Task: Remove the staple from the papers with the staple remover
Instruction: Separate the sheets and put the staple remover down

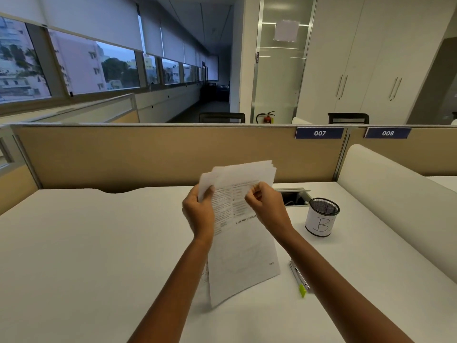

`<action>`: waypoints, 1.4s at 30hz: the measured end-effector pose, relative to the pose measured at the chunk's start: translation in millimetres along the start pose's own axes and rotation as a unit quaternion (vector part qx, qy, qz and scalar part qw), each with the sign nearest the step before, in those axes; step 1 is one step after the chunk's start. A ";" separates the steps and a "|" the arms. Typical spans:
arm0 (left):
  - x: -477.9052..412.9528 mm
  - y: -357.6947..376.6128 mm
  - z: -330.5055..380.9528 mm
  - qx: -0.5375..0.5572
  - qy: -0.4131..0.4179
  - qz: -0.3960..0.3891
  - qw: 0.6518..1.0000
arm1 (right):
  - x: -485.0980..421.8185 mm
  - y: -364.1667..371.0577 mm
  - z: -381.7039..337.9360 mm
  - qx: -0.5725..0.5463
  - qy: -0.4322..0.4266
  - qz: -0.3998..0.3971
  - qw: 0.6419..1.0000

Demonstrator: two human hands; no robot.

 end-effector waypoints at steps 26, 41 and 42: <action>-38.9 25.1 -109.4 -0.067 -0.132 -0.035 0.988 | -102.4 -109.8 248.4 0.226 0.239 0.199 0.923; -29.6 22.2 -95.8 -0.022 -0.146 -0.039 0.988 | -117.4 -127.0 259.8 0.173 0.248 0.199 0.932; -28.9 22.0 -94.6 -0.021 -0.147 -0.040 0.988 | -116.3 -126.3 257.2 0.177 0.247 0.199 0.932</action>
Point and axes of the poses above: each hand's wrist, its own x-axis away from the middle knuckle, its own y-axis out of the palm, z = x × y, the point moved 4 cm from there along -x, towards the middle knuckle, and after that the axes turned 11 degrees about z, right-handed, at the moved point
